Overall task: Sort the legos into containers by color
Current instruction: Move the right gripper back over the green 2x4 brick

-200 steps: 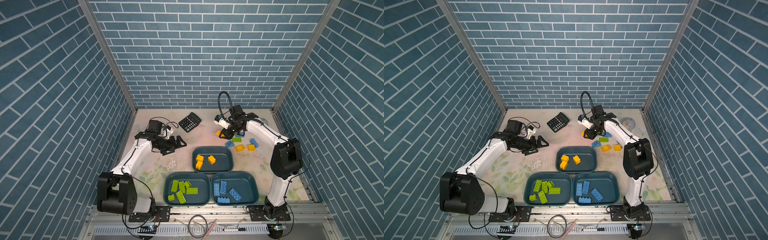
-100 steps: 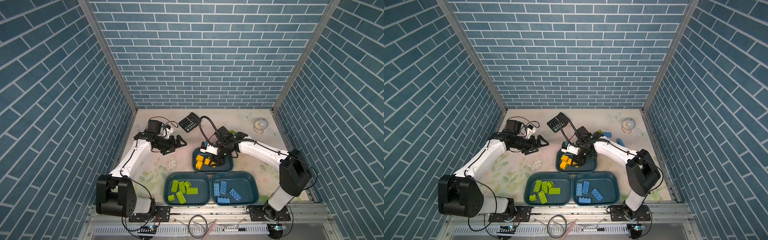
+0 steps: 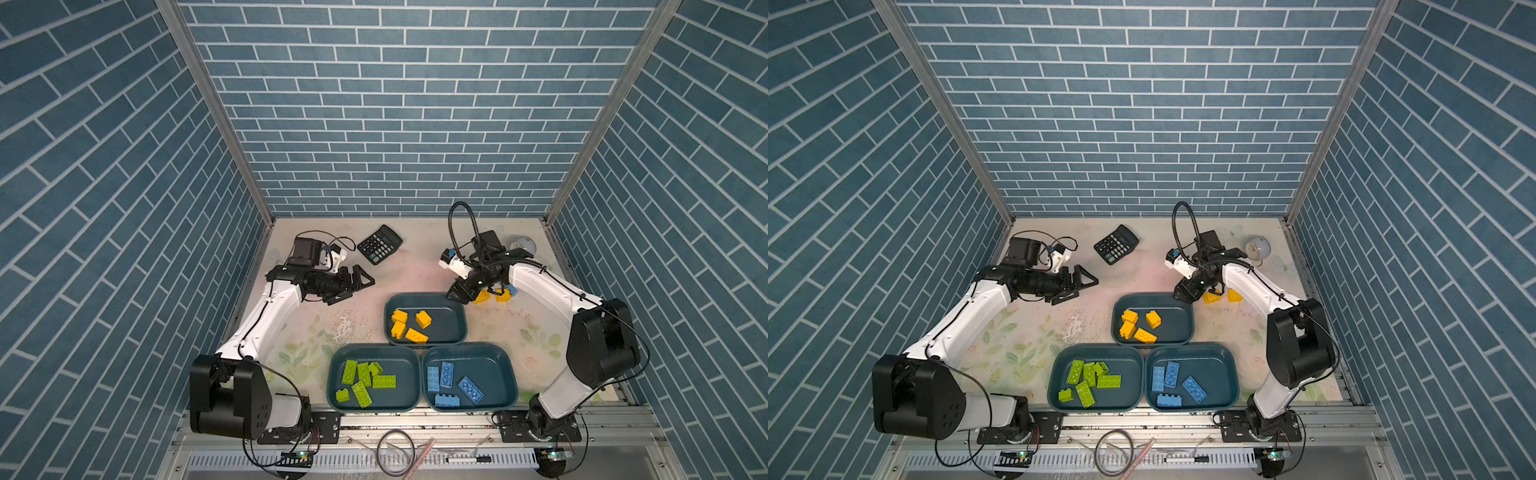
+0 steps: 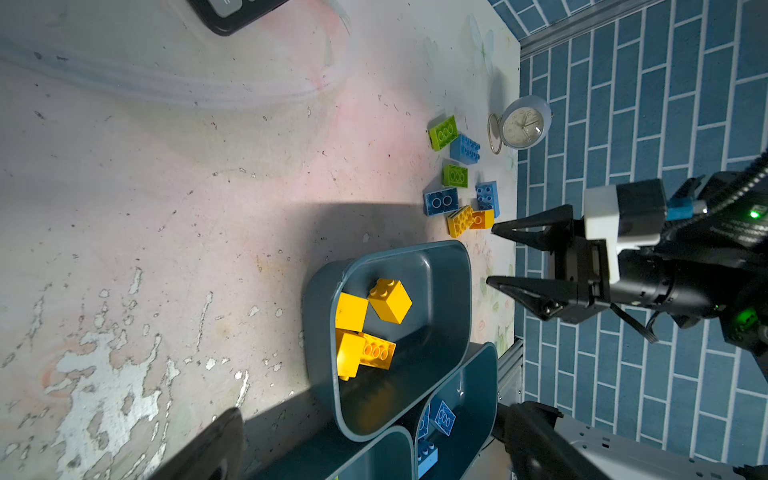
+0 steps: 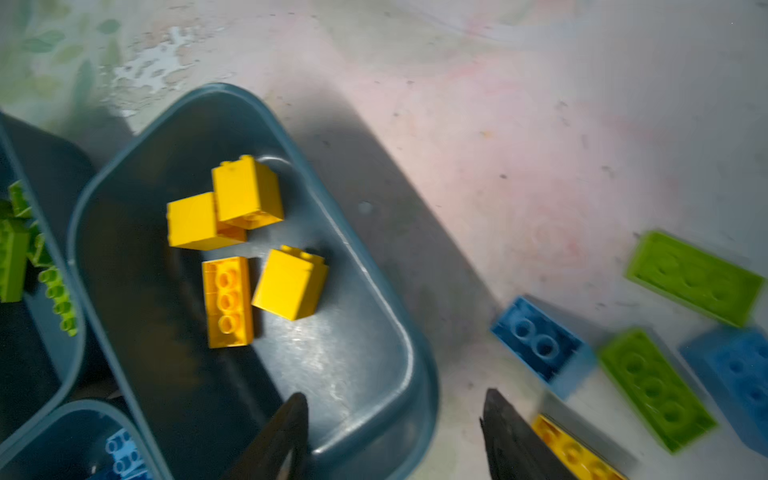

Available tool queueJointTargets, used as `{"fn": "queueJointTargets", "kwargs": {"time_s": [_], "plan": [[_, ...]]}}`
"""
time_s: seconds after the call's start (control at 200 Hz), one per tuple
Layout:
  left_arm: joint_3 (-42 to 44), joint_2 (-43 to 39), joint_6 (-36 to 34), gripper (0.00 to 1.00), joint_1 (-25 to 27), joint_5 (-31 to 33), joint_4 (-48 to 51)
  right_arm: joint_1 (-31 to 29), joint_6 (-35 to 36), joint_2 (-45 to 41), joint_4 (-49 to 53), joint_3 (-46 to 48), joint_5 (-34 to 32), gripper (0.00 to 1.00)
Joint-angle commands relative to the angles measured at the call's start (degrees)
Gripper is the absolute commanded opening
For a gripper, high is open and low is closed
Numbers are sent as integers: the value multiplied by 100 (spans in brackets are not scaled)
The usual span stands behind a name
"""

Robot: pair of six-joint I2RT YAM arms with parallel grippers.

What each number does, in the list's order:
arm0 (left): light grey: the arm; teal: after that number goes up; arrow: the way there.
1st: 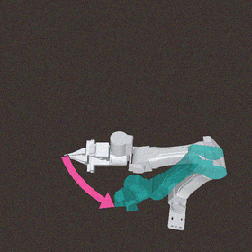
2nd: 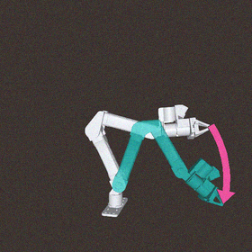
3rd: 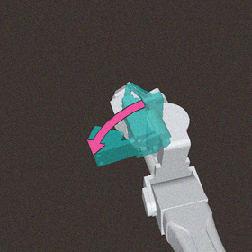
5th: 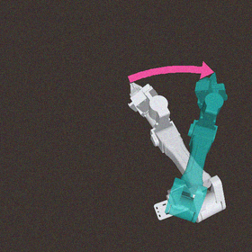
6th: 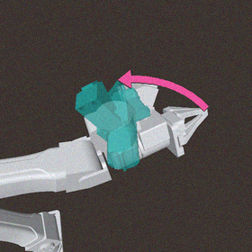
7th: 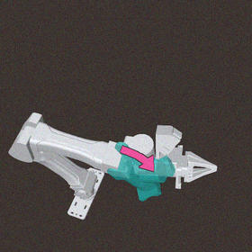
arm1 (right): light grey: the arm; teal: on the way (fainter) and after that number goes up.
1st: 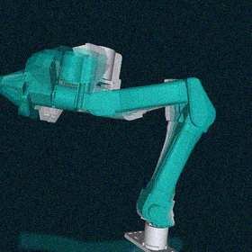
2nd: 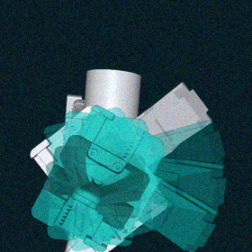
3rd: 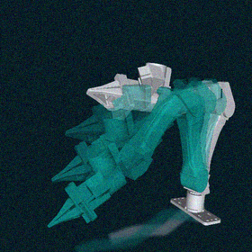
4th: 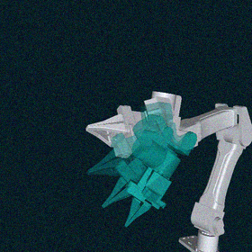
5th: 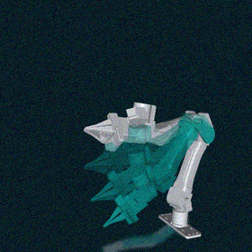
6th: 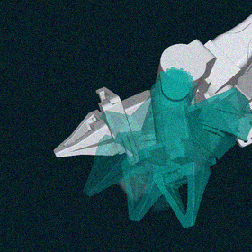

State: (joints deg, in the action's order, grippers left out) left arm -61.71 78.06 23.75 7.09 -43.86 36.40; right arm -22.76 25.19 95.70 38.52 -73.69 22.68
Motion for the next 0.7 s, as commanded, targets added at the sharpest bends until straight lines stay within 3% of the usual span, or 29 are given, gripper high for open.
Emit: {"fn": "queueJointTargets", "kwargs": {"time_s": [0.0,0.315,0.695], "plan": [[-69,-63,59,100,-41,-70,-213,383,325,407,-67,-433,-272,67],[-78,-53,316,100,-41,-62,-660,930,1425,1935,-219,-1674,-286,66],[-104,99,578,100,-50,-175,-1054,1045,2412,3155,111,-2703,-548,67]]}}
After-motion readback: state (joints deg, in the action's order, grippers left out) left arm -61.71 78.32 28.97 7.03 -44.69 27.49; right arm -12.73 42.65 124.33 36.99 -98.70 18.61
